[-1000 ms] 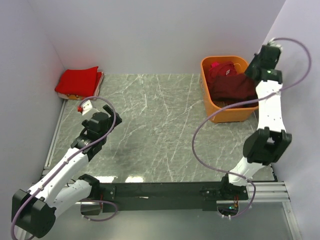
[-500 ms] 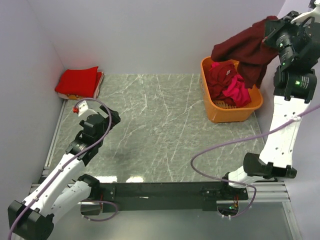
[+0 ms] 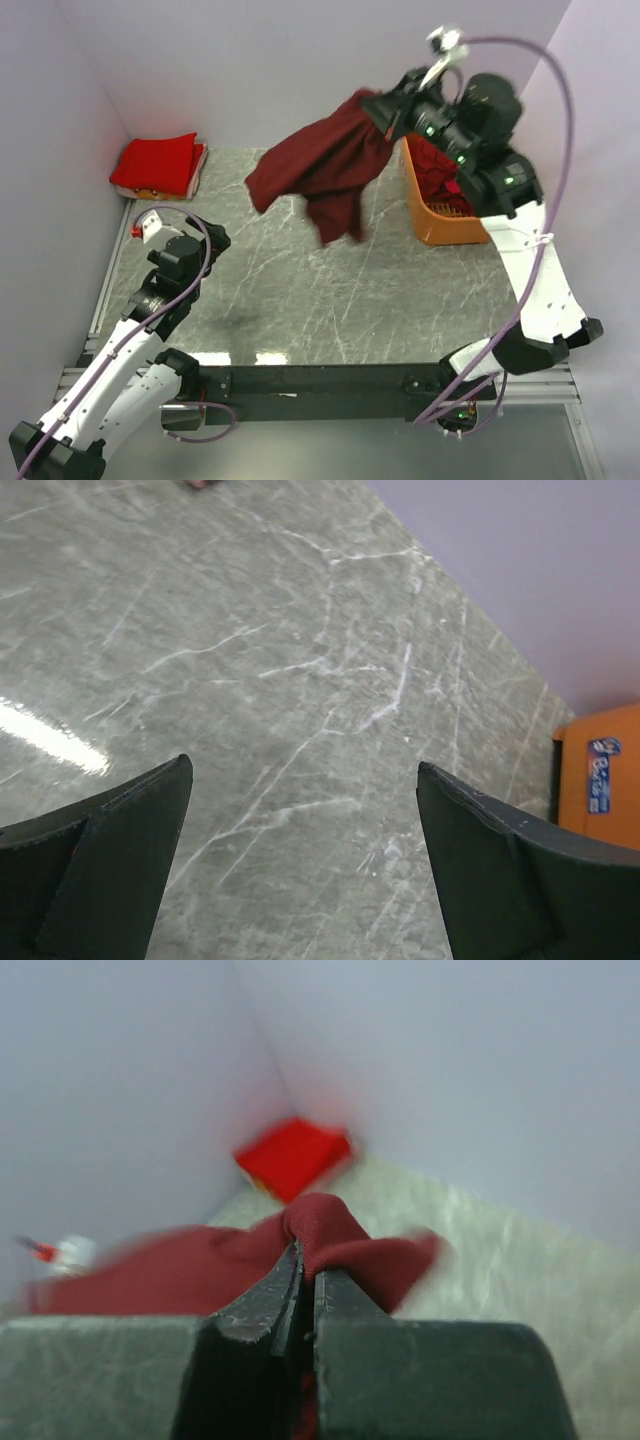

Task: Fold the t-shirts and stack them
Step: Move the tshirt to the center of the board

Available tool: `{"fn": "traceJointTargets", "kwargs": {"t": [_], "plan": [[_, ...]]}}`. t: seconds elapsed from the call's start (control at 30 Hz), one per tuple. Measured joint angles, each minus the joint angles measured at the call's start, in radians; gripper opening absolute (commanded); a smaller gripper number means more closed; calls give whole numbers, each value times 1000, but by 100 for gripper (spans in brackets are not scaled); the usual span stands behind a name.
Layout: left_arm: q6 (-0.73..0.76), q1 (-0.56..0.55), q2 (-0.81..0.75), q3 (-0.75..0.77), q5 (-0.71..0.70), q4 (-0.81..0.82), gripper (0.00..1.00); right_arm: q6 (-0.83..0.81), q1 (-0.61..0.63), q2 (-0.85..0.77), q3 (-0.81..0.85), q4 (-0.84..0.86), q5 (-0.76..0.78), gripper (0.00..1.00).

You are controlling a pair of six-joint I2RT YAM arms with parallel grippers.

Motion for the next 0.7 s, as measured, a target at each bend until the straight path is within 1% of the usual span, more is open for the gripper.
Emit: {"fn": "traceJointTargets", "kwargs": {"t": [0.03, 0.07, 0.1, 0.13, 0.17, 0.2, 0.3, 0.4, 0.47, 0.53, 0.7], "plan": [[-16, 0, 0, 0, -14, -14, 99, 14, 2, -30, -101, 29, 14, 7], [-33, 0, 1, 1, -30, -31, 99, 28, 0, -65, -206, 48, 44, 17], [-51, 0, 5, 4, -44, -51, 99, 50, -4, -97, -320, 53, 77, 49], [-71, 0, 11, 8, -58, -73, 99, 68, -12, -145, -491, 74, 122, 72], [-84, 0, 19, 13, -71, -94, 99, 72, -23, -154, -532, 72, 139, 72], [-106, 0, 34, 21, -87, -119, 100, 93, -39, -175, -637, 82, 166, 81], [-152, 0, 84, 42, -117, -172, 99, 148, -111, -188, -873, 72, 240, 87], [-170, 0, 141, 50, -119, -200, 99, 169, -145, -172, -975, 45, 274, 89], [-169, 0, 176, 50, -106, -204, 99, 171, -134, -171, -996, 47, 266, 89], [-154, 0, 204, 48, -58, -188, 99, 169, -104, -171, -997, 64, 265, 90], [-90, 0, 235, -7, 96, -61, 100, 174, 3, -158, -1024, 129, 249, 91]]}}
